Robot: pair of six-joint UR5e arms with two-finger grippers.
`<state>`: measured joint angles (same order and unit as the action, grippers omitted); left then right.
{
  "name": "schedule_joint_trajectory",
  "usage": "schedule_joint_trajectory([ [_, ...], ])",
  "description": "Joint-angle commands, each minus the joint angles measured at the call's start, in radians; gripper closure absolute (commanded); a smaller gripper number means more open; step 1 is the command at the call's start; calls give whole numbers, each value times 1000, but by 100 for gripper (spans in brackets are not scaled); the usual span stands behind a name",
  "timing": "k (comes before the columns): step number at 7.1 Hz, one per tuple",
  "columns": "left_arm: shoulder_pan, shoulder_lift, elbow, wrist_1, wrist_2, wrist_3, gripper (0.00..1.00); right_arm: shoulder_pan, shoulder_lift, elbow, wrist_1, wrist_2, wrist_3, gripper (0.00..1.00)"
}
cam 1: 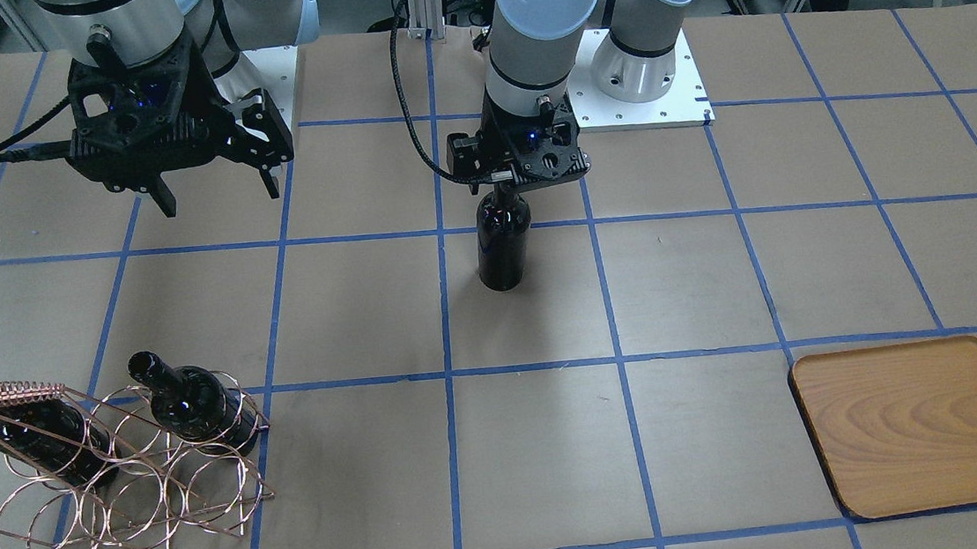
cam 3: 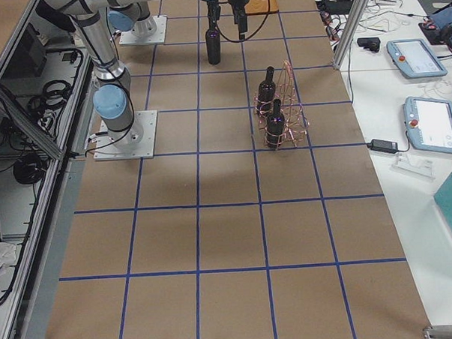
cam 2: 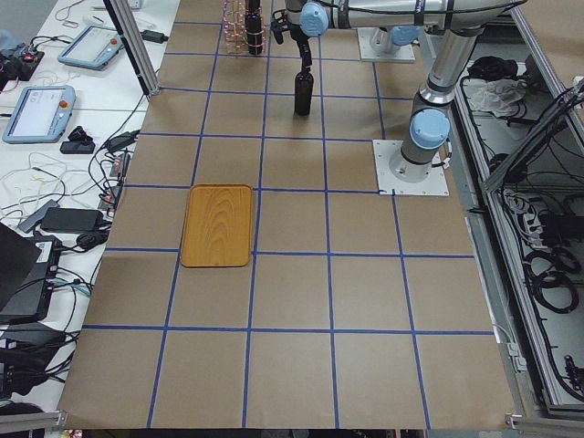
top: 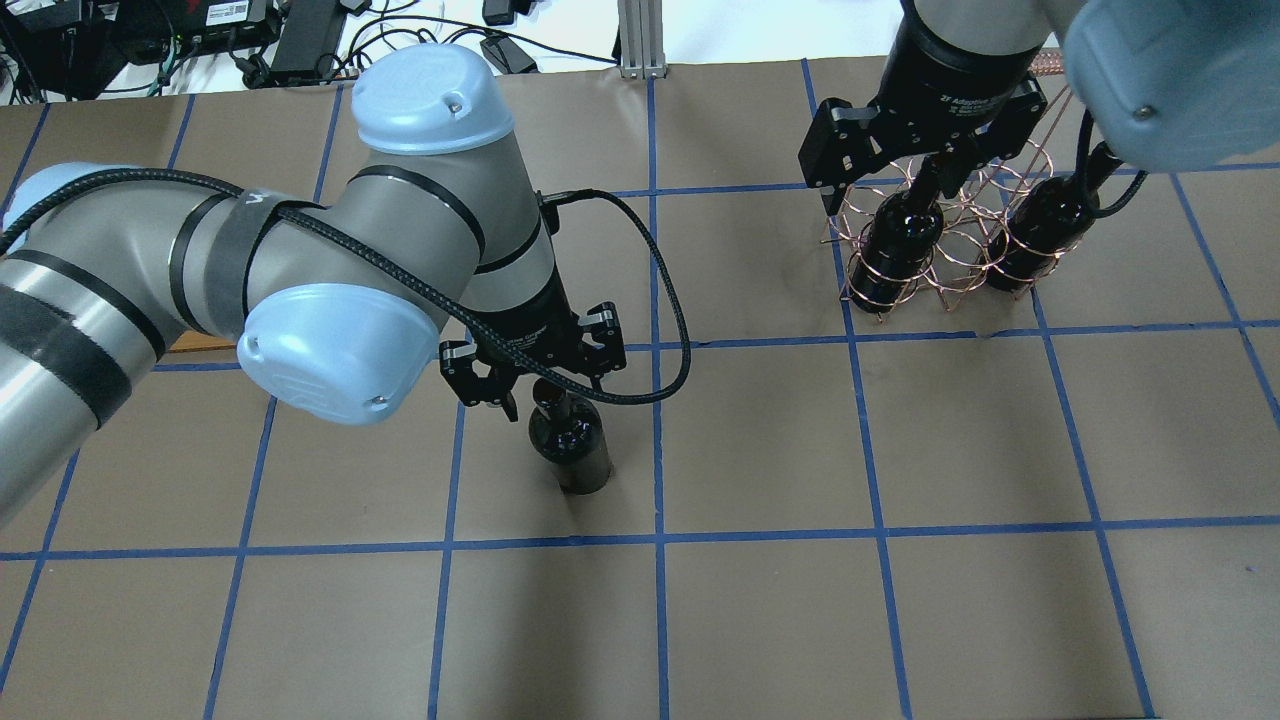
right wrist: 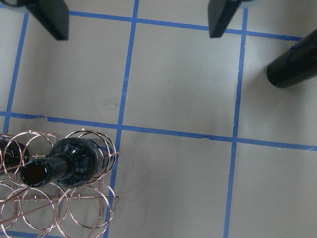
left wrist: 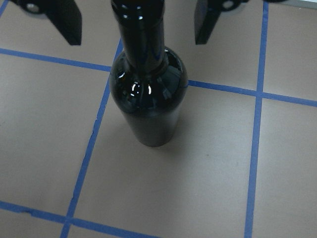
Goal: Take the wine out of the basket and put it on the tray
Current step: 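Move the left gripper over the standing bottle and grasp its neck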
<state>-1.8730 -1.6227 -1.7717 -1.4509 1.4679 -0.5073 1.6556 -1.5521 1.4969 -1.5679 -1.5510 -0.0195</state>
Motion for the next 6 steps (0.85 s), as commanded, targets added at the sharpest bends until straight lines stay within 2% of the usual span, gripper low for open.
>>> schedule_joint_trajectory([
  [1, 0, 0, 0, 0, -21, 1, 41, -20, -6, 2, 19, 5, 29, 0],
  [2, 0, 0, -2, 1, -27, 3, 46, -20, -6, 3, 12, -3, 27, 0],
  [3, 0, 3, -2, 0, -24, 6, 64, -20, -6, 3, 14, -3, 36, 0],
  [5, 0, 3, -2, -2, -23, 7, 92, -20, -5, 3, 11, -4, 36, 0],
  [6, 0, 6, -2, -2, -21, 9, 100, -20, -6, 6, 12, -4, 38, 0],
])
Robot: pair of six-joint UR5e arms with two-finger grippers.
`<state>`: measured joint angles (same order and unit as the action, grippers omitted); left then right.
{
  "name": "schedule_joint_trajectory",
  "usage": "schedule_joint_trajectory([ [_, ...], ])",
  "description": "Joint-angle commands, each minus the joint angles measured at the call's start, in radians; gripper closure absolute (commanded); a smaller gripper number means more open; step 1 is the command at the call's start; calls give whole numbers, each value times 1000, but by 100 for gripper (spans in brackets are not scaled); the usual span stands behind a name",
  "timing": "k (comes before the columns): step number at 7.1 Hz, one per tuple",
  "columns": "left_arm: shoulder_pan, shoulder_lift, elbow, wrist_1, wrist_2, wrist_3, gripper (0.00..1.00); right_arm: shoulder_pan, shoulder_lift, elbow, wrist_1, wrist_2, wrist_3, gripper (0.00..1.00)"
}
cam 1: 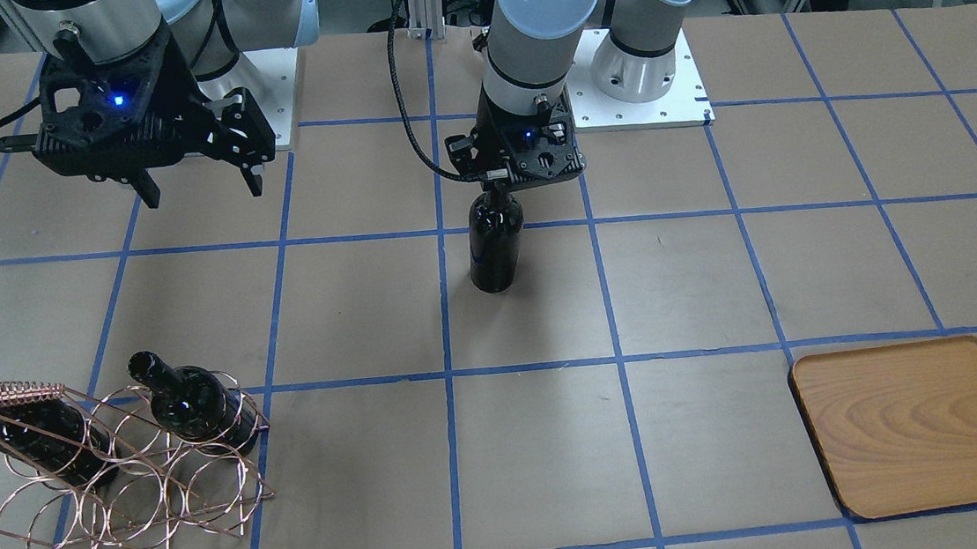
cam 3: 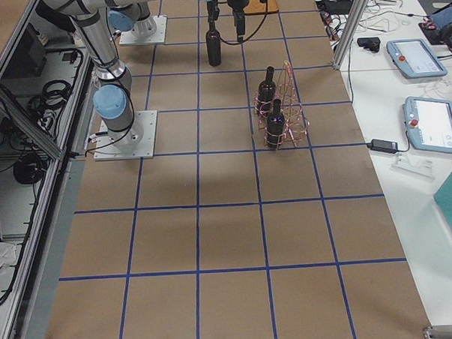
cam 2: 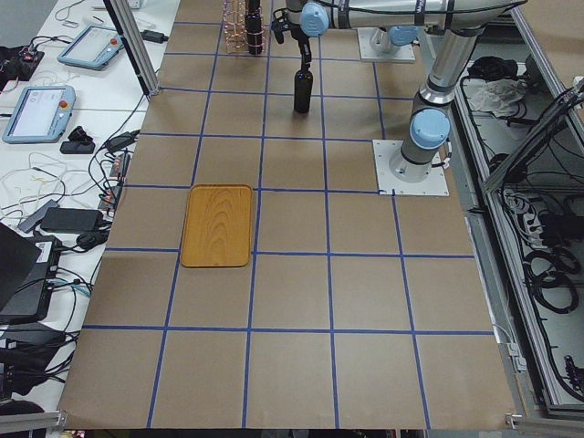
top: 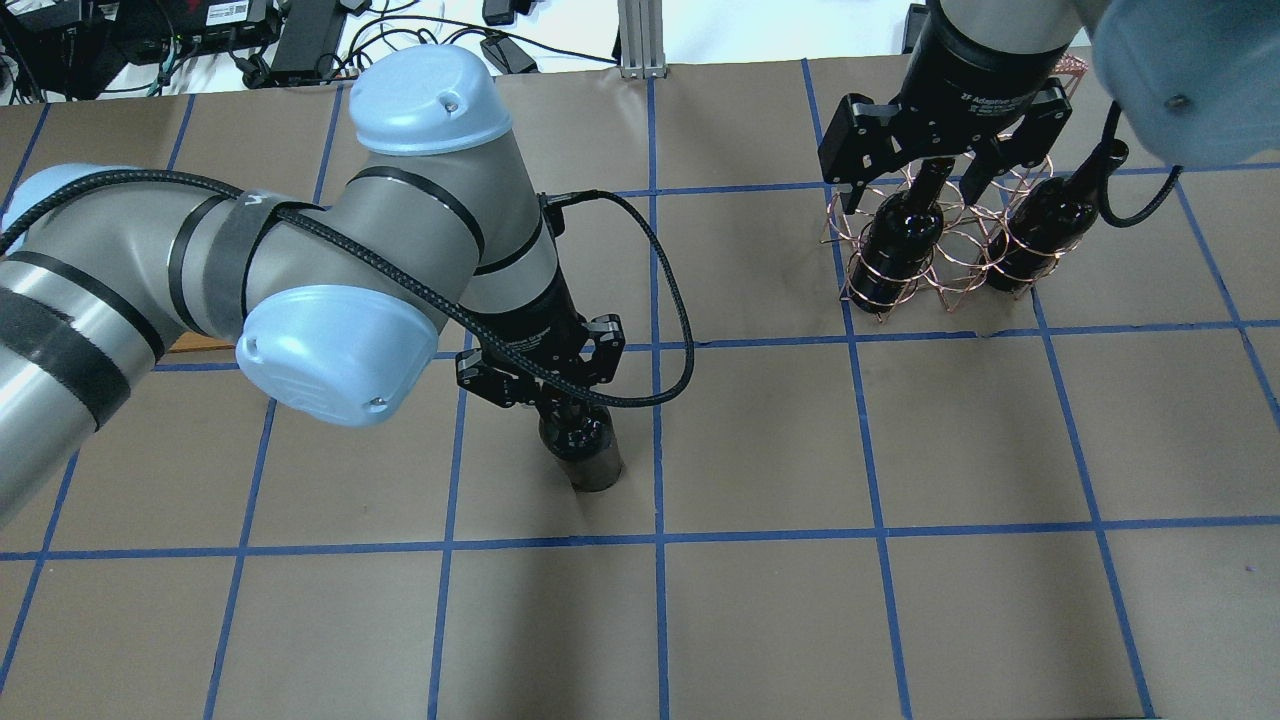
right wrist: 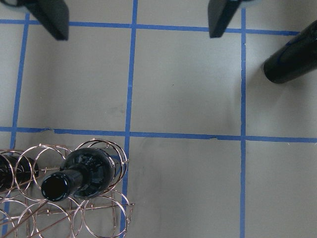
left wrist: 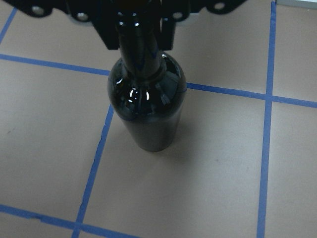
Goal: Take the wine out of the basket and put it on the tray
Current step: 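Carry the bottle with the left gripper over the wooden tray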
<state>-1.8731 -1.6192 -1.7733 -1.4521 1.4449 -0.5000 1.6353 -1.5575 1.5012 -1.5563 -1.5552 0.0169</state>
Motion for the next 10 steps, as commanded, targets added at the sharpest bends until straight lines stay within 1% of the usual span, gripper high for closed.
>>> schedule_joint_trajectory([
  [1, 0, 5, 6, 4, 5, 6, 100, 0, -1, 8, -1, 0, 1, 0],
  [2, 15, 28, 26, 15, 9, 43, 100, 0, -1, 8, -2, 0, 1, 0],
  [3, 38, 31, 55, 28, 17, 117, 100, 0, -1, 8, -1, 0, -2, 0],
  [4, 70, 27, 114, 19, 34, 189, 100, 0, -1, 8, -1, 0, -2, 0],
  [5, 104, 0, 188, 16, 31, 245, 100, 0, -1, 8, -1, 0, -2, 0],
  [6, 182, -5, 233, -32, 32, 314, 100, 0, 1, 8, -1, -2, -3, 0],
  [7, 319, -7, 257, -92, 16, 398, 100, 0, -1, 8, -2, 0, -2, 0],
  [8, 421, -16, 270, -131, -18, 529, 100, 0, 1, 8, -2, -2, -3, 0],
  [9, 478, -42, 296, -128, 30, 669, 100, 0, -1, 8, -4, 6, 0, 0],
  [10, 544, -91, 354, -129, 63, 767, 100, 0, 1, 8, -4, -2, -3, 0],
])
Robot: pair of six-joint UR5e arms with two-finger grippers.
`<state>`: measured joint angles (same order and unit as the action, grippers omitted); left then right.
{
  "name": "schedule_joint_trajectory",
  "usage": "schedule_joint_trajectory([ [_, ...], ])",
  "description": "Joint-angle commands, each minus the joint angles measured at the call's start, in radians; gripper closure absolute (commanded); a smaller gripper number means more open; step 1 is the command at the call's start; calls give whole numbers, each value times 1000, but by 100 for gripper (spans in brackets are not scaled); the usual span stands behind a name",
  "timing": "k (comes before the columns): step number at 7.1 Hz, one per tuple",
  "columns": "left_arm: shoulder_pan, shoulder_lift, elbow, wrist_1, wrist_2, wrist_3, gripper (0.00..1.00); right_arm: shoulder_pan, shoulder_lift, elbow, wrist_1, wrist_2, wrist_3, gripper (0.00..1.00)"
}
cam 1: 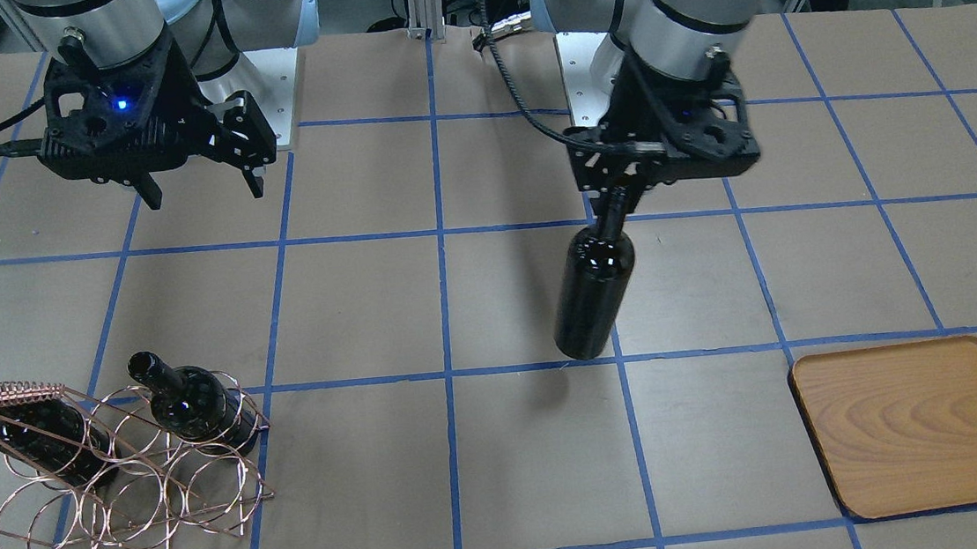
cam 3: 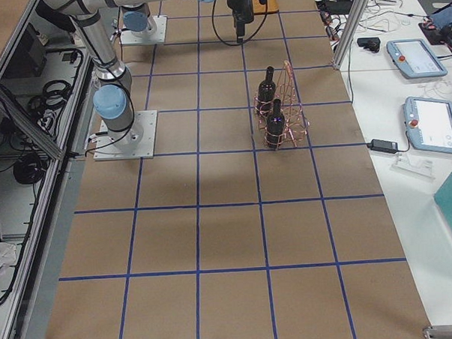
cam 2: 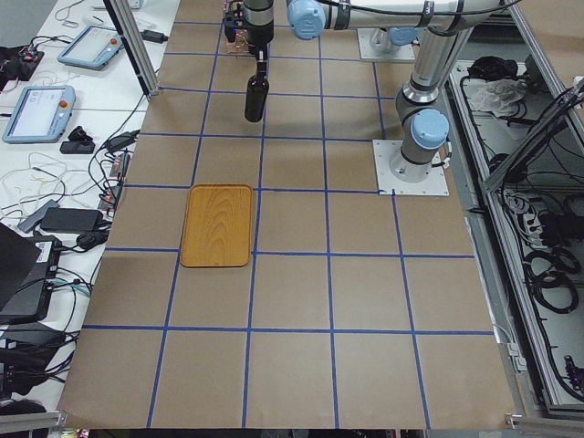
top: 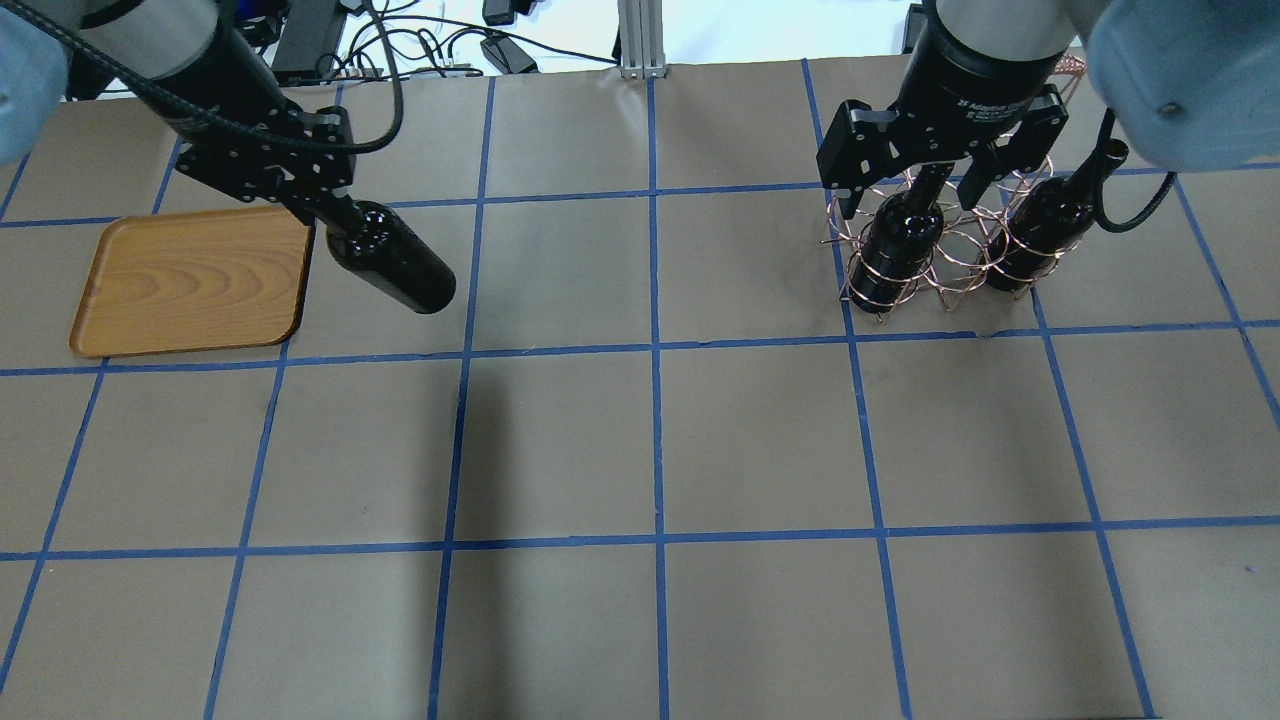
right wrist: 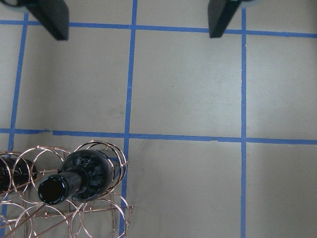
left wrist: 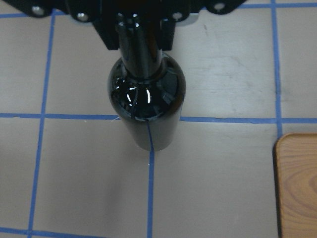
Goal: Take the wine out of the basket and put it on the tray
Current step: 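Carry the bottle with the left gripper over the wooden tray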
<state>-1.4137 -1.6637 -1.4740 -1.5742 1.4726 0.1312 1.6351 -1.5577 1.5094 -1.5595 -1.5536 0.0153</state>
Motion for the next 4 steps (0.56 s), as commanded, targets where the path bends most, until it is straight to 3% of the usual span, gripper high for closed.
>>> schedule_joint_trajectory([
  [1, 157, -100, 81, -6, 58, 234, 100, 0, 1, 2, 1, -3, -1, 0],
  [4, 286, -203, 103, 56, 140, 490, 100, 0, 2, 5, -1, -2, -1, 0],
])
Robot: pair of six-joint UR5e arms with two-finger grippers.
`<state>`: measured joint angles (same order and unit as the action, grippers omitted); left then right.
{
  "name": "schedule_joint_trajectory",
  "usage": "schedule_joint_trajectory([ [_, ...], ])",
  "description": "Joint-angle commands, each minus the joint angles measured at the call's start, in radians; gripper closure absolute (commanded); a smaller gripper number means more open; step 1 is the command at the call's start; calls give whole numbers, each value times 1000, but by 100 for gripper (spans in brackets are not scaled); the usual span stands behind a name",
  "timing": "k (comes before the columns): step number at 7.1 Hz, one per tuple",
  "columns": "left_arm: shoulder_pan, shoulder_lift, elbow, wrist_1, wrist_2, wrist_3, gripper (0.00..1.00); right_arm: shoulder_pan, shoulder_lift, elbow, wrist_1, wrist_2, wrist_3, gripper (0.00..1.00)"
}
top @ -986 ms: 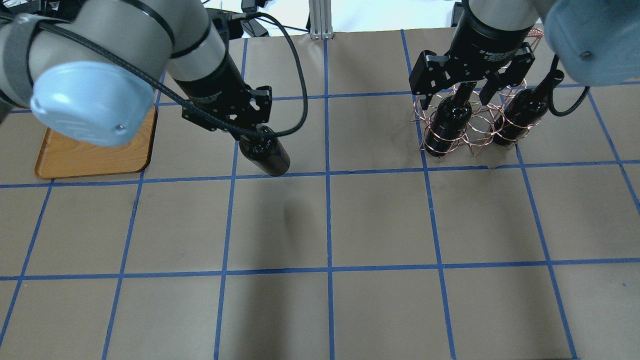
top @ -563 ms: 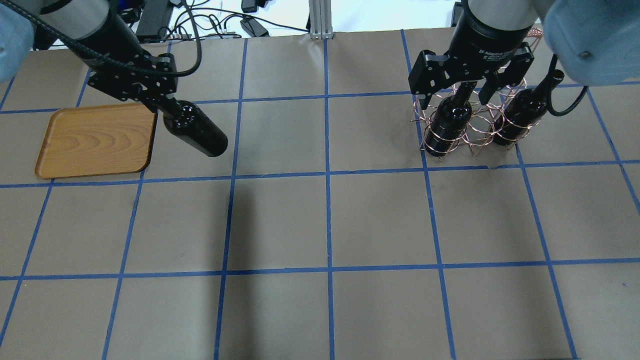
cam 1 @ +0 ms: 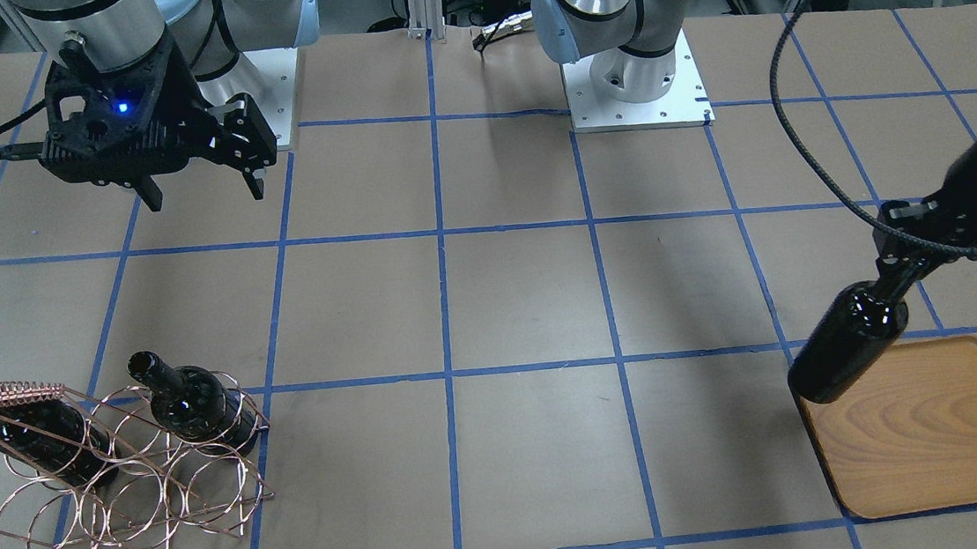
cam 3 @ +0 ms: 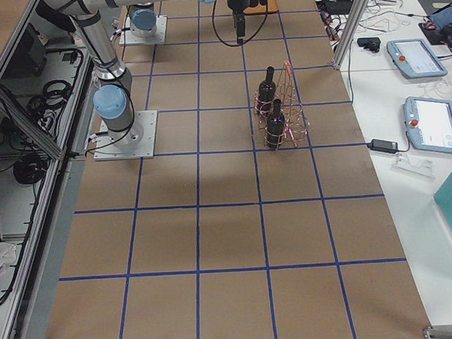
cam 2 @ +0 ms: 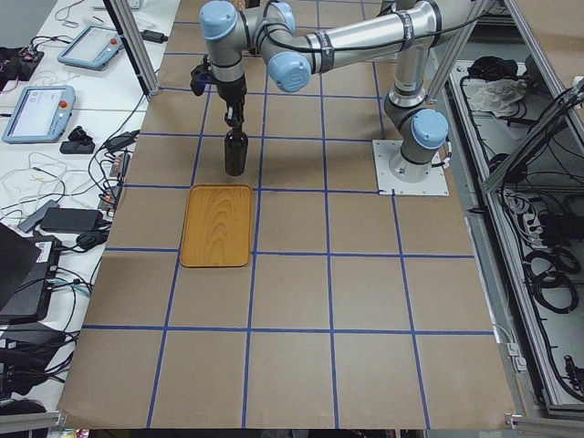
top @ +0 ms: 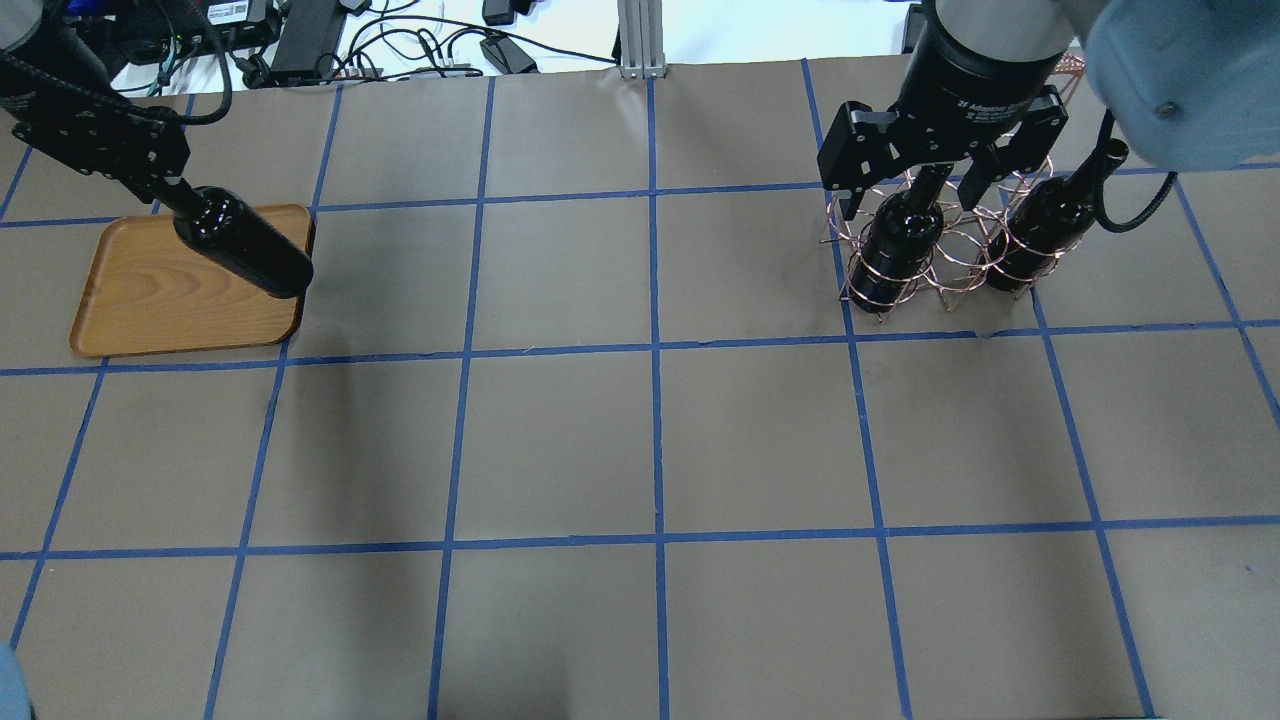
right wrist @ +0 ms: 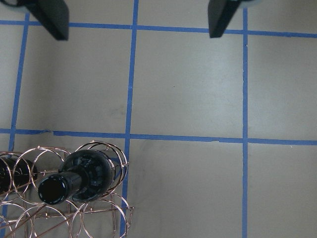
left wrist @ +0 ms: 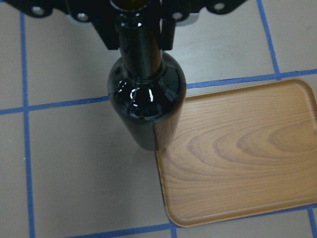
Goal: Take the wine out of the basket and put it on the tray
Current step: 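Carry the bottle with the left gripper over the wooden tray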
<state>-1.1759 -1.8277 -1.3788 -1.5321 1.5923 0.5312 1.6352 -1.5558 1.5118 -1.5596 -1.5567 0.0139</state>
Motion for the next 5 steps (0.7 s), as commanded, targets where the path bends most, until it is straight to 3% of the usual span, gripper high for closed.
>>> schedule_joint_trajectory([
  [1, 67, -66, 29, 50, 20, 145, 100, 0, 0, 2, -1, -2, -2, 0],
  [5, 98, -139, 58, 110, 20, 231, 100, 0, -1, 4, -1, -2, -3, 0],
])
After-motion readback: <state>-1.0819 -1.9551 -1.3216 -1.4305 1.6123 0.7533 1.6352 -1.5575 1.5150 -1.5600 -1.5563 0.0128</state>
